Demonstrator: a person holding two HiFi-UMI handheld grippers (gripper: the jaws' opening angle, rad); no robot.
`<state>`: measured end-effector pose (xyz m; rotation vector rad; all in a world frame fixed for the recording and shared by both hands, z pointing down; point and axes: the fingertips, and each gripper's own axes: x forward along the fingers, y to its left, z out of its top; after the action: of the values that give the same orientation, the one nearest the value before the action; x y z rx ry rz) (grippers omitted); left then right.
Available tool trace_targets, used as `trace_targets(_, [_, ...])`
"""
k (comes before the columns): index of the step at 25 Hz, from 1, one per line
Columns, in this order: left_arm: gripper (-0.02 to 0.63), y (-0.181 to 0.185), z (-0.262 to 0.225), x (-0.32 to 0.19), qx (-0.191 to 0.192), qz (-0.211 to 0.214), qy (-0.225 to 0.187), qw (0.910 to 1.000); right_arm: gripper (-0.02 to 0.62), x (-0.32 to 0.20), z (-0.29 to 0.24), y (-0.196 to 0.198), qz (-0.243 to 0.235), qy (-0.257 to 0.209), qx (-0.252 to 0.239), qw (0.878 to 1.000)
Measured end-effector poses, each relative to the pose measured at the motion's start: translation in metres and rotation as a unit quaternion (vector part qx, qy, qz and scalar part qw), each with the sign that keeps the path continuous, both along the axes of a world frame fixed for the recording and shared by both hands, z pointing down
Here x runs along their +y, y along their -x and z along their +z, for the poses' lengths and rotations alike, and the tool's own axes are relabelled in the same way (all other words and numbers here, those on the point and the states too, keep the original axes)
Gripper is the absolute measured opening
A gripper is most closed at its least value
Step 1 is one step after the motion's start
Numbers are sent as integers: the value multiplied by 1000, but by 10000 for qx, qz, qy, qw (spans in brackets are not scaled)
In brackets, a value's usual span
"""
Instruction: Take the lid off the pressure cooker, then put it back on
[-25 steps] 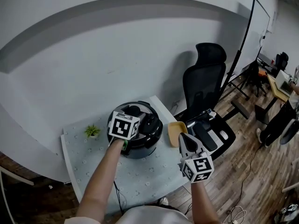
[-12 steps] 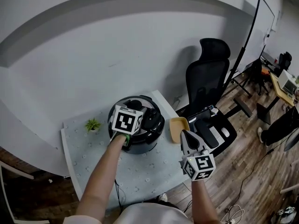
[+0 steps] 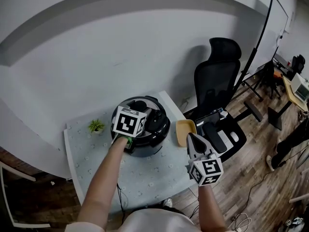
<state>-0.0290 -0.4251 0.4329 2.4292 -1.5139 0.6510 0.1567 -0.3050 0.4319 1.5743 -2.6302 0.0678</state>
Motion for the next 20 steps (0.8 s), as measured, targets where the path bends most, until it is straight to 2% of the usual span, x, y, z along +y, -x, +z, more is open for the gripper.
trace_targets(14, [299, -3, -1, 1, 50, 298, 21, 9995, 0, 3, 2, -5, 53, 36, 2, 10000])
trace_targets(20, [299, -6, 0, 3, 52, 727, 29, 9973, 0, 2, 3, -2, 87, 53, 6, 9999])
